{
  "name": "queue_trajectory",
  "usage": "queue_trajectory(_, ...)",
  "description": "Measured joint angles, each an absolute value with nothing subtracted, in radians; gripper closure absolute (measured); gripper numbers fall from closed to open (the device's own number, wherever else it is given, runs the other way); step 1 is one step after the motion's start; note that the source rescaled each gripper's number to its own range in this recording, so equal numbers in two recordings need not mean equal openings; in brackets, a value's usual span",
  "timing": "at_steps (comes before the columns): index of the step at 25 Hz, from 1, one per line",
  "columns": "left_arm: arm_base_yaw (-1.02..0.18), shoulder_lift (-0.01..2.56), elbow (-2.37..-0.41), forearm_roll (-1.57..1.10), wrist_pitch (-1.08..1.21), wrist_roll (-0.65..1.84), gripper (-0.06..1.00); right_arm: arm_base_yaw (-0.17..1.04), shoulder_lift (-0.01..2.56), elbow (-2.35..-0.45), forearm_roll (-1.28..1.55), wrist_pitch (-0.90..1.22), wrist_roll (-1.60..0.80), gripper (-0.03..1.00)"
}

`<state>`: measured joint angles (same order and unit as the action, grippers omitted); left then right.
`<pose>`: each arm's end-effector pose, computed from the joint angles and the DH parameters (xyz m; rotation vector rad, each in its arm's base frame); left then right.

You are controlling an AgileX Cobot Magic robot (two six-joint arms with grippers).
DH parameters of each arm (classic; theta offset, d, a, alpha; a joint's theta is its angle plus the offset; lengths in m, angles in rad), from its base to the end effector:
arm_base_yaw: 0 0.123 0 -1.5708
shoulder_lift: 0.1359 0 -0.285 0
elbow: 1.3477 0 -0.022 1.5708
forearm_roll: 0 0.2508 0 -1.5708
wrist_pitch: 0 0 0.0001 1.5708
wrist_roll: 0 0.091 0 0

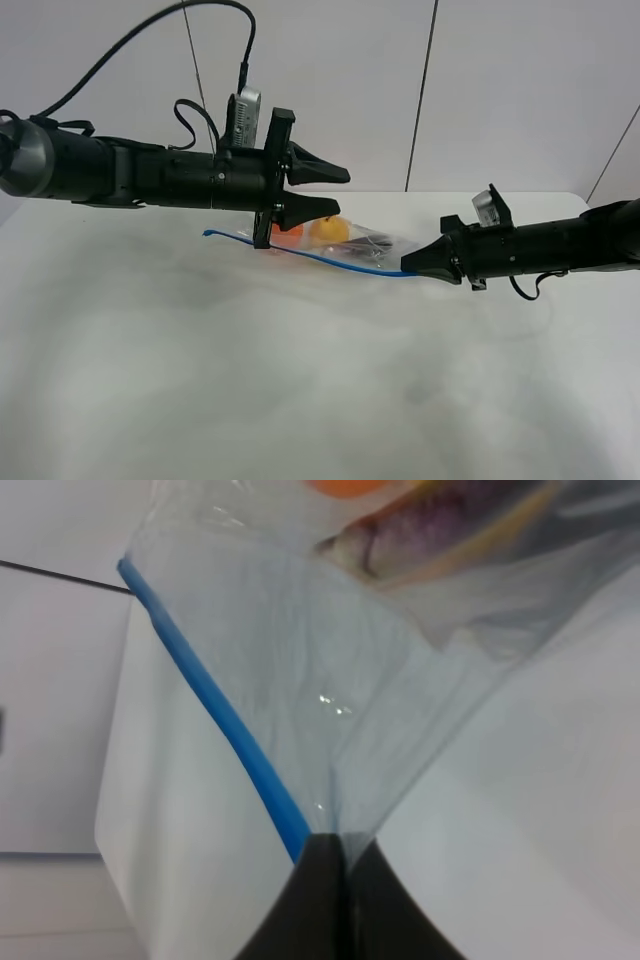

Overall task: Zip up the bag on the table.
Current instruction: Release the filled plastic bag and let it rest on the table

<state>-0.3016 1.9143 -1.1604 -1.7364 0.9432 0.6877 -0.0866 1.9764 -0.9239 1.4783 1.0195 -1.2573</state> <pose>0.3523 -0.1858 0.2146 -0.2897 2.3207 -1.7690 0.3344 0.0485 0.1303 -0.0379 2.4194 1.3447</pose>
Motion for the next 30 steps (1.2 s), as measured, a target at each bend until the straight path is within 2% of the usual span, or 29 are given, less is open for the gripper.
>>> queue_trajectory(4, -0.27, 1.914, -1.16, -1.736, 1.169, 0.674, 0.29, -0.087, 1.976, -0.924, 1.451, 1.019, -1.257, 0.97)
queue_trajectory(10, -0.256, 1.858, -1.161, -1.641, 1.198, 0.675, 0.29, -0.087, 1.976, -0.924, 1.434, 1.019, -1.257, 0.97)
queue_trajectory(16, -0.256, 1.735, -1.166, -1.213, 1.203, 0.99, 0.29, -0.087, 1.976, -0.924, 1.426, 1.02, -1.257, 0.97)
queue_trajectory(19, -0.257, 1.658, -1.167, -0.897, 1.175, 0.987, 0.29, -0.087, 1.976, -0.924, 1.423, 1.023, -1.257, 0.97)
queue_trajectory(21, -0.257, 1.615, -1.167, -0.651, 1.078, 0.847, 0.29, -0.087, 1.976, -0.924, 1.423, 1.028, -1.257, 0.97)
queue_trajectory(26, -0.216, 1.558, -1.167, -0.145, 0.881, 0.148, 0.29, -0.087, 1.976, -0.924, 1.414, 1.031, -1.257, 0.97)
queue_trajectory(30, -0.208, 1.508, -1.167, 0.051, 0.838, 0.0, 0.29, -0.087, 1.976, -0.924, 1.411, 1.033, -1.257, 0.97)
